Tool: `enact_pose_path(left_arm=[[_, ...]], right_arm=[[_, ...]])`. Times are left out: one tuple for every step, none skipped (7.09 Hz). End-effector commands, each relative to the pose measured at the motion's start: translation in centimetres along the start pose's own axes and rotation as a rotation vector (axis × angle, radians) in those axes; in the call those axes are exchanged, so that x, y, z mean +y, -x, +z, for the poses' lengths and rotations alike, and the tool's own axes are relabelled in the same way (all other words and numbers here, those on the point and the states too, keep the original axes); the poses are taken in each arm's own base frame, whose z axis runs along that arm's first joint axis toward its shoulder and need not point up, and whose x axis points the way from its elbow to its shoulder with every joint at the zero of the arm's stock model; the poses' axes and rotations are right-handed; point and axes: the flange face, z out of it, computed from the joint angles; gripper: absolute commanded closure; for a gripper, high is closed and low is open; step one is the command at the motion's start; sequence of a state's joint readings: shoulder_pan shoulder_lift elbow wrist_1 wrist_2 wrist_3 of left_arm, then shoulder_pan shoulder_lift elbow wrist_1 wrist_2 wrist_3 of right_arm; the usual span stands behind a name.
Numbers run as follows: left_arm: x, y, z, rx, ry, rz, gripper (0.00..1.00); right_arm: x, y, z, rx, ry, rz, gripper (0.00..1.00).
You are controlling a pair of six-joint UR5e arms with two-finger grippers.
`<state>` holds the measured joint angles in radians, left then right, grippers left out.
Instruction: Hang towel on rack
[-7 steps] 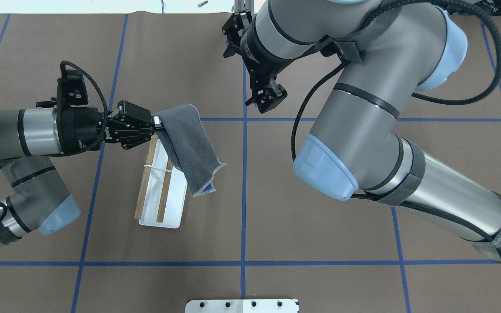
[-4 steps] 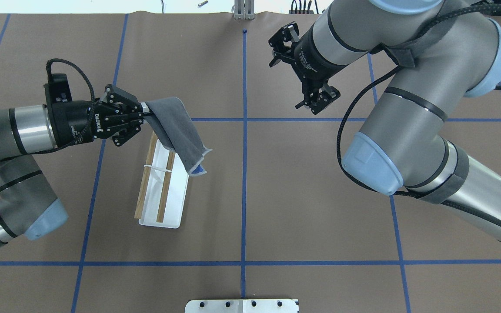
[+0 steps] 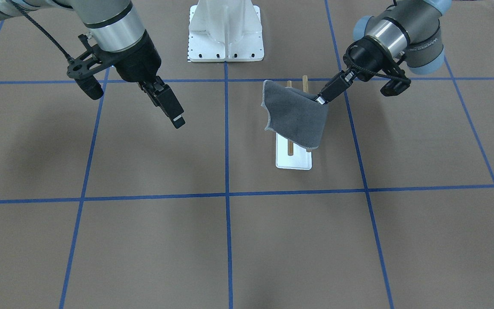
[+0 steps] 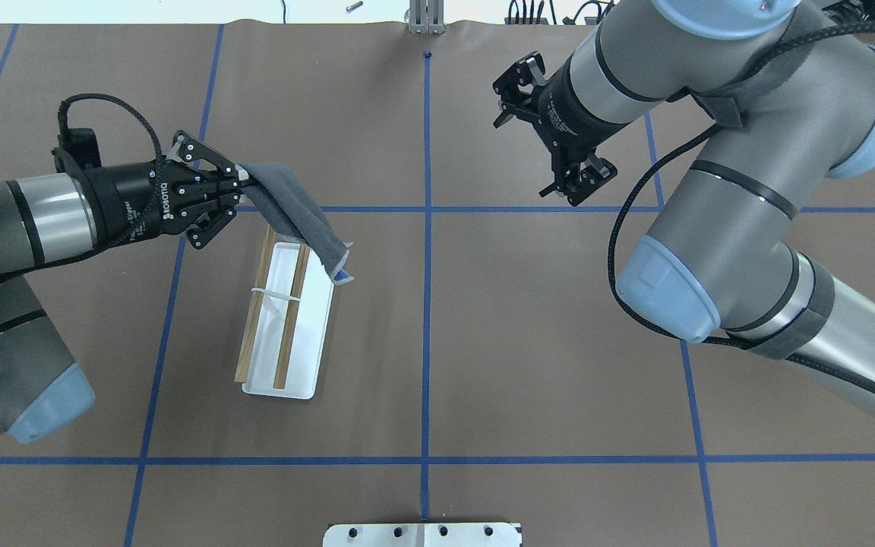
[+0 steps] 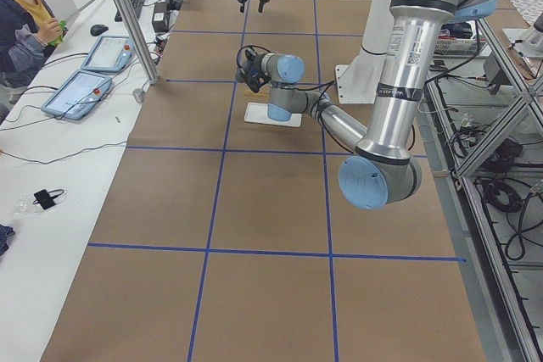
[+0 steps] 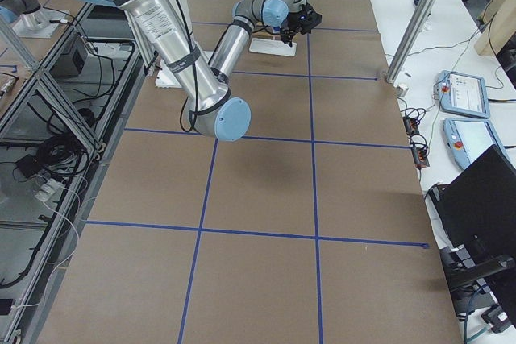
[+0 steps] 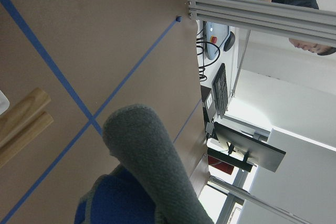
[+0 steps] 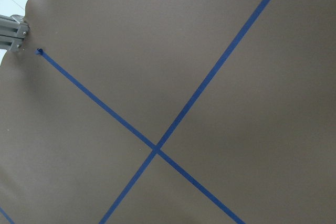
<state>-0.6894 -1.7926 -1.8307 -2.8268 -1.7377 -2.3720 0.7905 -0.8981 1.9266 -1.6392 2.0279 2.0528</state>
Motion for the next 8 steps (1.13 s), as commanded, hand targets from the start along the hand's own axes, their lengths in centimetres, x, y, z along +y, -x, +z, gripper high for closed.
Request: enact_pose_path(left_arm=[[2.8,1.3,1.7,-0.060,0.055,-0.003,1.00],[3.0,1.7,1.5,-0.066,0.070,0.094,1.00],[2.4,2.7,0.9,-0.085,0.071,0.198,1.00],[2.0,4.0,0.0,-0.107,0.117,0.241,1.00],[1.4,4.9,-1.2,-0.110,0.144,0.273,1.00],[0.9,5.2,-1.5,-0.105,0.142,0.274,1.00],[0.5,5.8,-1.8,-0.116,0.138,0.273,1.00],[0.2,6.1,-2.3,-0.111,0.142,0.273,1.00]], right_arm=[[-0.2,-0.2,0.1,0.004,-0.001,-0.002,0.00],[-0.4,-0.4,0.2,0.007,-0.003,-0.002,0.00],[-0.3,-0.3,0.2,0.005,-0.004,-0.004,0.00],[-0.4,-0.3,0.2,0.005,-0.005,-0.004,0.00],[-0.4,-0.3,0.2,0.003,-0.008,-0.006,0.00],[-0.4,-0.3,0.2,0.004,-0.010,-0.013,0.00],[-0.4,-0.3,0.3,0.004,-0.010,-0.015,0.00],[-0.4,-0.3,0.3,0.003,-0.012,-0.018,0.00]])
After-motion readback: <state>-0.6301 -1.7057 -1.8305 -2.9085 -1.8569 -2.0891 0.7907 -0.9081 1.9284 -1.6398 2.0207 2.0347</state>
